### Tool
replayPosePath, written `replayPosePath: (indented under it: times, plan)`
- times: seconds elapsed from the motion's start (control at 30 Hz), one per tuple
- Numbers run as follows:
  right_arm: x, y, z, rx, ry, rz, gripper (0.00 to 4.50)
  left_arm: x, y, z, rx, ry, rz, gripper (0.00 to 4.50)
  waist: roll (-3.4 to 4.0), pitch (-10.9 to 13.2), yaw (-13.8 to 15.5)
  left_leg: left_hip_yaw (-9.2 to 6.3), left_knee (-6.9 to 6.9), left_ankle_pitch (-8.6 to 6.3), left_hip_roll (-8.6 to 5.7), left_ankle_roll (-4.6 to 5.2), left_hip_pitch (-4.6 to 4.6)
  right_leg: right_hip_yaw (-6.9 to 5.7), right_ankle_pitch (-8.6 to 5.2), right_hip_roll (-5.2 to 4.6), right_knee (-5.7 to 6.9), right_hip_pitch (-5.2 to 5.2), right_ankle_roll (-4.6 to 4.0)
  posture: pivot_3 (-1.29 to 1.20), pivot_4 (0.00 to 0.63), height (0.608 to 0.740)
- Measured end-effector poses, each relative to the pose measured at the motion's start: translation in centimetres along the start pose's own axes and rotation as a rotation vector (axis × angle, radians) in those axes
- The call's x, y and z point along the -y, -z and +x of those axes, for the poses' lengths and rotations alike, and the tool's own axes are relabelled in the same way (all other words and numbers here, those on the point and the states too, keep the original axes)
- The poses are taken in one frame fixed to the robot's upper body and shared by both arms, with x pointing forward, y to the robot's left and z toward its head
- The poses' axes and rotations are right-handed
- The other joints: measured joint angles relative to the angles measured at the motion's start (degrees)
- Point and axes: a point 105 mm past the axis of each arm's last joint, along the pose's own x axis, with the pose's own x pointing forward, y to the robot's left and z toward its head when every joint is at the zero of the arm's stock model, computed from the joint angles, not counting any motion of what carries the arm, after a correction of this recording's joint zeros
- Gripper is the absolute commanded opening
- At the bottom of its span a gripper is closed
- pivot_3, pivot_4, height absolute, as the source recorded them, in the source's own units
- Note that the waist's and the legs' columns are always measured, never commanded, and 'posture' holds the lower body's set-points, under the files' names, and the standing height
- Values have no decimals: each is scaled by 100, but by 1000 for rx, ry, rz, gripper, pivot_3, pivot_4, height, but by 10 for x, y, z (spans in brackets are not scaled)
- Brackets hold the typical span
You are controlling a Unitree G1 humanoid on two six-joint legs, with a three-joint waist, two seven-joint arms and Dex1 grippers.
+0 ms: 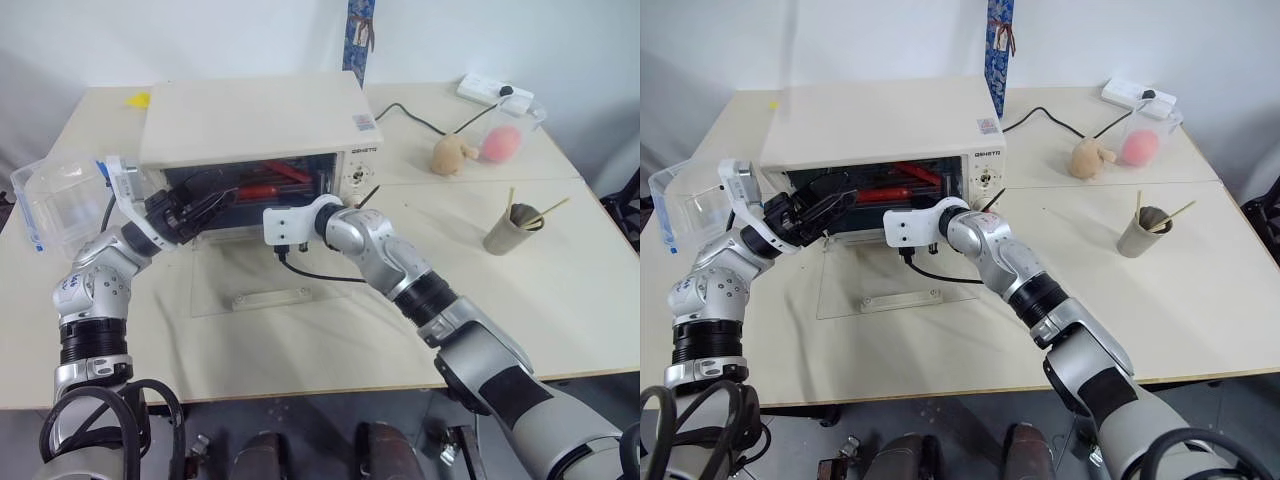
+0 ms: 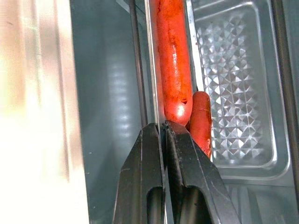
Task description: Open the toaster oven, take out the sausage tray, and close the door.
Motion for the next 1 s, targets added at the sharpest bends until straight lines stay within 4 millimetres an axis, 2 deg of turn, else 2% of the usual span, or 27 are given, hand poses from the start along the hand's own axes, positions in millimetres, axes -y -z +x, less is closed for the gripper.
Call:
replayPosePath:
  times: [0.4,1.0]
  plan:
    - [-14,-9,-25,15,-9,-7,9,-3,5,-1,-16,-6,-15,4500,0,0,23,4,6,1,0,-1,0,2,0,0,0,0,0,0,150,740]
    - [-19,-16,-46,19,1,-63,9,-6,6,2,-23,-3,-25,4500,-3,2,47,4,10,1,0,-1,-1,1,0,0,0,0,0,0,150,740]
